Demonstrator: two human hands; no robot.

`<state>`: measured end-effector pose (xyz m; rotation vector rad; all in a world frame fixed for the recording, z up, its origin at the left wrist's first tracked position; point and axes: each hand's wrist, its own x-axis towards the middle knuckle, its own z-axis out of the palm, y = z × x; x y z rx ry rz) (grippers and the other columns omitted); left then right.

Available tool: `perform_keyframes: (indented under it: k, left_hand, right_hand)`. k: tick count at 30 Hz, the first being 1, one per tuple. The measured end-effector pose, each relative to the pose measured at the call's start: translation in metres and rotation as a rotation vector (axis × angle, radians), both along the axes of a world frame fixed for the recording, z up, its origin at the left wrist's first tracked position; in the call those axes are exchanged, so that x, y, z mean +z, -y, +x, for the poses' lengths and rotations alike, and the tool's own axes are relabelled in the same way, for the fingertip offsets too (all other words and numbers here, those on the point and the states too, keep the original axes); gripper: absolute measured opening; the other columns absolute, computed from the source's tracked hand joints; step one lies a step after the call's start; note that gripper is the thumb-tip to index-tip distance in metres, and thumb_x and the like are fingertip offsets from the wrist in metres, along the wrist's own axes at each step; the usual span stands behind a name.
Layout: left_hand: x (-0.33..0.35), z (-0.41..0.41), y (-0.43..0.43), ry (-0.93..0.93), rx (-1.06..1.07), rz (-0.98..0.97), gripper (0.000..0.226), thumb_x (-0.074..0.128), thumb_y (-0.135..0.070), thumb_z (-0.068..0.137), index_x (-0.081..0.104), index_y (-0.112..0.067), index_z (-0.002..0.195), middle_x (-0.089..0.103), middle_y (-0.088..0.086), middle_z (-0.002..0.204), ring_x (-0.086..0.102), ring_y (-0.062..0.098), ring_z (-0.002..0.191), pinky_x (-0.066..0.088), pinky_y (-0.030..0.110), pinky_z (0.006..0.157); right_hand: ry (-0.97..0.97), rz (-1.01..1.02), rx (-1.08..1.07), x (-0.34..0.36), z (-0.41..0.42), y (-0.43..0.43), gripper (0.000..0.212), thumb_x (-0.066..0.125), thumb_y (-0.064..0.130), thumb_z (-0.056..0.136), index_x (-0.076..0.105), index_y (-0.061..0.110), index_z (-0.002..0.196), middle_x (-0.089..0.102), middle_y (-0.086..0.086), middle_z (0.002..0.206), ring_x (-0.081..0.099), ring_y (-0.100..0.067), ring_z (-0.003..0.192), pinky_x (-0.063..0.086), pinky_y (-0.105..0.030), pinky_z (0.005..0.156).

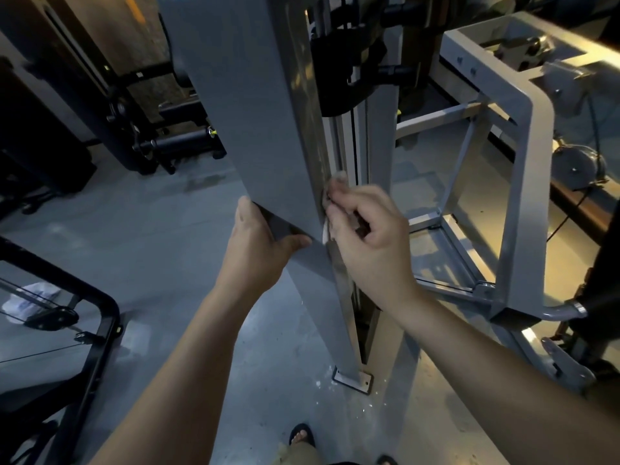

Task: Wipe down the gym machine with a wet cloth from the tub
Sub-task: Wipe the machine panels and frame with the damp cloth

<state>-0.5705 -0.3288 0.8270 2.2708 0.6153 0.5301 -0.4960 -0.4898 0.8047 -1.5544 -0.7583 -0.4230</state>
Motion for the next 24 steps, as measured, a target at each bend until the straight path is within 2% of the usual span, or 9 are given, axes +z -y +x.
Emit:
perform_keyframes:
  k: [3, 5, 10, 15, 18, 19, 22, 23, 24]
  left_hand:
    - [0.002, 0.000, 0.000, 0.005, 0.000, -0.010, 0.068, 0.090, -0.025, 0.075, 0.038, -0.025, 0.119, 0.047, -0.005, 0.122, 0.053, 0.020, 0.113, 0.049, 0.038, 0.090]
    - [0.002, 0.000, 0.000, 0.021, -0.005, -0.004, 0.068, 0.090, -0.025, 0.075, 0.038, -0.025, 0.118, 0.046, -0.005, 0.121, 0.053, 0.020, 0.112, 0.048, 0.036, 0.088]
    - [0.004, -0.002, 0.001, -0.012, 0.008, -0.001, 0.069, 0.091, -0.036, 0.071, 0.040, -0.027, 0.116, 0.051, -0.004, 0.119, 0.056, 0.021, 0.109, 0.053, 0.042, 0.088]
    - [0.023, -0.014, -0.004, -0.022, -0.018, -0.009, 0.066, 0.084, -0.046, 0.079, 0.044, -0.024, 0.127, 0.056, -0.013, 0.116, 0.059, 0.010, 0.106, 0.048, 0.019, 0.078]
    - [0.047, -0.015, -0.001, 0.174, 0.073, 0.019, 0.093, 0.067, -0.062, 0.084, 0.025, -0.017, 0.155, 0.042, -0.002, 0.146, 0.051, 0.014, 0.125, 0.050, 0.034, 0.098]
    - [0.053, -0.012, 0.000, 0.268, 0.091, 0.036, 0.094, 0.058, -0.065, 0.089, 0.021, -0.014, 0.158, 0.036, 0.001, 0.152, 0.047, 0.013, 0.130, 0.048, 0.036, 0.104]
    - [0.073, 0.006, 0.008, 0.498, 0.119, 0.060, 0.068, 0.032, -0.051, 0.108, 0.024, -0.004, 0.156, 0.032, 0.009, 0.154, 0.040, 0.006, 0.131, 0.036, 0.015, 0.108]
    - [0.081, 0.015, 0.012, 0.558, 0.134, 0.053, 0.061, 0.027, -0.044, 0.110, 0.029, -0.001, 0.153, 0.035, 0.012, 0.151, 0.040, 0.005, 0.128, 0.032, 0.011, 0.107]
    - [0.082, 0.025, 0.014, 0.626, 0.153, 0.036, 0.060, 0.024, -0.043, 0.110, 0.034, 0.001, 0.149, 0.038, 0.014, 0.147, 0.040, 0.009, 0.128, 0.032, 0.015, 0.110]
  right_hand:
    - [0.002, -0.111, 0.000, -0.025, -0.012, 0.009, 0.013, 0.072, 0.000, 0.092, 0.076, 0.004, 0.104, 0.064, 0.001, 0.094, 0.062, -0.010, 0.084, 0.046, -0.017, 0.078]
    - [-0.024, -0.087, -0.013, -0.019, -0.012, 0.005, 0.006, 0.073, 0.002, 0.092, 0.076, 0.005, 0.097, 0.063, 0.001, 0.090, 0.062, -0.009, 0.082, 0.045, -0.017, 0.077]
    - [0.057, -0.017, 0.005, 0.012, -0.001, 0.002, 0.013, 0.071, 0.005, 0.094, 0.076, 0.002, 0.106, 0.067, -0.005, 0.101, 0.064, -0.008, 0.091, 0.049, -0.019, 0.081]
    - [-0.019, -0.136, -0.001, -0.025, -0.015, 0.010, 0.007, 0.072, 0.003, 0.093, 0.074, 0.005, 0.099, 0.062, 0.002, 0.095, 0.061, -0.005, 0.088, 0.044, -0.018, 0.077]
    - [-0.038, -0.063, -0.008, 0.002, -0.011, 0.004, 0.007, 0.072, 0.008, 0.093, 0.074, 0.005, 0.100, 0.065, -0.001, 0.098, 0.063, -0.007, 0.090, 0.048, -0.020, 0.077]
    - [-0.028, -0.044, -0.005, 0.011, -0.008, 0.003, 0.010, 0.072, 0.009, 0.094, 0.074, 0.004, 0.102, 0.065, -0.002, 0.099, 0.063, -0.006, 0.091, 0.048, -0.018, 0.079]
    - [-0.010, -0.049, 0.017, 0.015, -0.007, 0.006, 0.013, 0.070, 0.013, 0.096, 0.073, 0.005, 0.105, 0.064, 0.000, 0.101, 0.063, -0.007, 0.095, 0.047, -0.017, 0.081]
    - [-0.006, -0.072, 0.013, 0.007, -0.007, 0.008, 0.013, 0.070, 0.015, 0.096, 0.071, 0.004, 0.101, 0.063, -0.001, 0.098, 0.063, -0.009, 0.093, 0.048, -0.020, 0.079]
    - [-0.010, -0.090, 0.018, -0.001, -0.009, 0.010, 0.015, 0.069, 0.017, 0.097, 0.069, 0.003, 0.096, 0.061, -0.003, 0.094, 0.062, -0.013, 0.090, 0.048, -0.025, 0.076]
